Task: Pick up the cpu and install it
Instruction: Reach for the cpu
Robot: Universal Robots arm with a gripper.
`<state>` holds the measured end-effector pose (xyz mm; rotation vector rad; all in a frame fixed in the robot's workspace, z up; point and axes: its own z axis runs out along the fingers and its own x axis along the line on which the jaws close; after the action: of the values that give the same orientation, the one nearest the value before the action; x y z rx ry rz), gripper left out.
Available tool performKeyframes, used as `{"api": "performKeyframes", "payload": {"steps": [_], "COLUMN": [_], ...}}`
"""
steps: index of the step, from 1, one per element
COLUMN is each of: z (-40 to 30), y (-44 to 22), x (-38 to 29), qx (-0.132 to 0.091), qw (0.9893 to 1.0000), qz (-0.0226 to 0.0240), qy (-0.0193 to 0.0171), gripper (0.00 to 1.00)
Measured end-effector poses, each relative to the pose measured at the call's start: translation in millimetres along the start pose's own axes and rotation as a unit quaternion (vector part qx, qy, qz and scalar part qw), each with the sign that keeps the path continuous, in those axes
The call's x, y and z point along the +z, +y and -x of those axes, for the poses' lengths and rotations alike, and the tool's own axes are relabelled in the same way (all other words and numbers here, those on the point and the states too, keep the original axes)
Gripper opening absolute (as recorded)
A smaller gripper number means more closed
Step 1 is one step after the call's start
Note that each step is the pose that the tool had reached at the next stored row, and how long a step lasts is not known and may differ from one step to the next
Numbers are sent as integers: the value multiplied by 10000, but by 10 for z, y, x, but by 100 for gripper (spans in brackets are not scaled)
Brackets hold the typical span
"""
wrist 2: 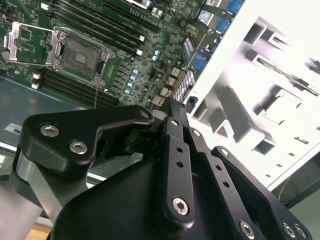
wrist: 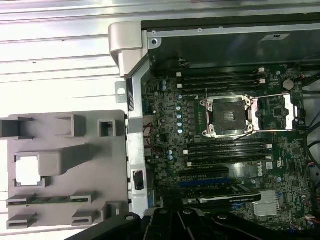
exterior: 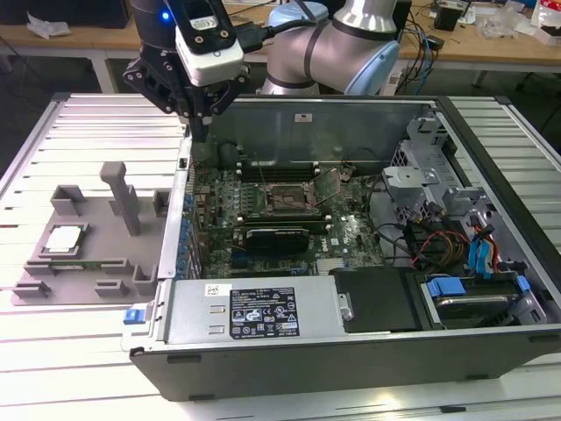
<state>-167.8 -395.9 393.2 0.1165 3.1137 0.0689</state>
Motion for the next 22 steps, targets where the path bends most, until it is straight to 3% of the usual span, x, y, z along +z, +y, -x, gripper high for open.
{"api": "performKeyframes", "payload": {"steps": [22], "z": [-315], "y": [-4], "x": [-7], "qx": [0], "qw": [10000], "qz": [0], "qy": [0], "gripper": [11]}}
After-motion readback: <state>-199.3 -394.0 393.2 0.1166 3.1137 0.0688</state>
